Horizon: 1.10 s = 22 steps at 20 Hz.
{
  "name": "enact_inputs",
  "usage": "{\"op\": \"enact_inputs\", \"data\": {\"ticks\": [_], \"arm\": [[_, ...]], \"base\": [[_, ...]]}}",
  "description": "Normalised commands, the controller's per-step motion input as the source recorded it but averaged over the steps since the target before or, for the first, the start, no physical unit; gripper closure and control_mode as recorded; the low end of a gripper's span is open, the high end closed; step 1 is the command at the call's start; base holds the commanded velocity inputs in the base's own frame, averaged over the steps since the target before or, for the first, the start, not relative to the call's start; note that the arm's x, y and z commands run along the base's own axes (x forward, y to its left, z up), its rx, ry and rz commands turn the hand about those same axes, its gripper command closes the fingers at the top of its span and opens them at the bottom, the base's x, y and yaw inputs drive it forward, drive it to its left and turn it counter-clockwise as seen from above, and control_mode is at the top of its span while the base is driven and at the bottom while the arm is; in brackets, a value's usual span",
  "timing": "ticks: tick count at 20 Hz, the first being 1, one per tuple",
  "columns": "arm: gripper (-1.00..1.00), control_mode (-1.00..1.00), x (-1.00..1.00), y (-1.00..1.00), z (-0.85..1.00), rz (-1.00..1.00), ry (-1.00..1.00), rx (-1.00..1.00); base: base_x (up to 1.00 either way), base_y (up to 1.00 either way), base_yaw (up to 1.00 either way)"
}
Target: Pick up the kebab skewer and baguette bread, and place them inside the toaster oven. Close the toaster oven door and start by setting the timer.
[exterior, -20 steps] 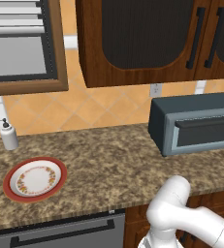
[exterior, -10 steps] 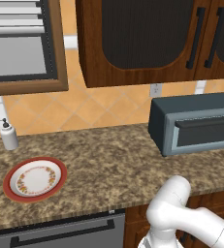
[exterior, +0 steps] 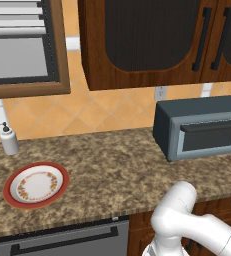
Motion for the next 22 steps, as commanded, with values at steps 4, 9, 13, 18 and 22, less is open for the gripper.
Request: {"op": "enact_inputs", "data": {"ticks": [4,9,13,18,22], "arm": [[1.00,-1.00,0.00,0.00,0.00,0.00,0.00,0.00],[1.00,-1.00,0.00,0.00,0.00,0.00,0.00,0.00],[1.00,-1.00,-0.01,0.00,0.00,-0.01,0.00,0.00],[1.00,-1.00,0.00,0.02,0.00,-0.07,0.00,0.00],[1.00,-1.00,0.00,0.00,0.00,-0.09,0.00,0.01]], "base": [[0.00,0.00,0.00],[0.00,0.00,0.00],[0.00,0.00,0.00],[0.00,0.00,0.00],[0.00,0.00,0.00]]}}
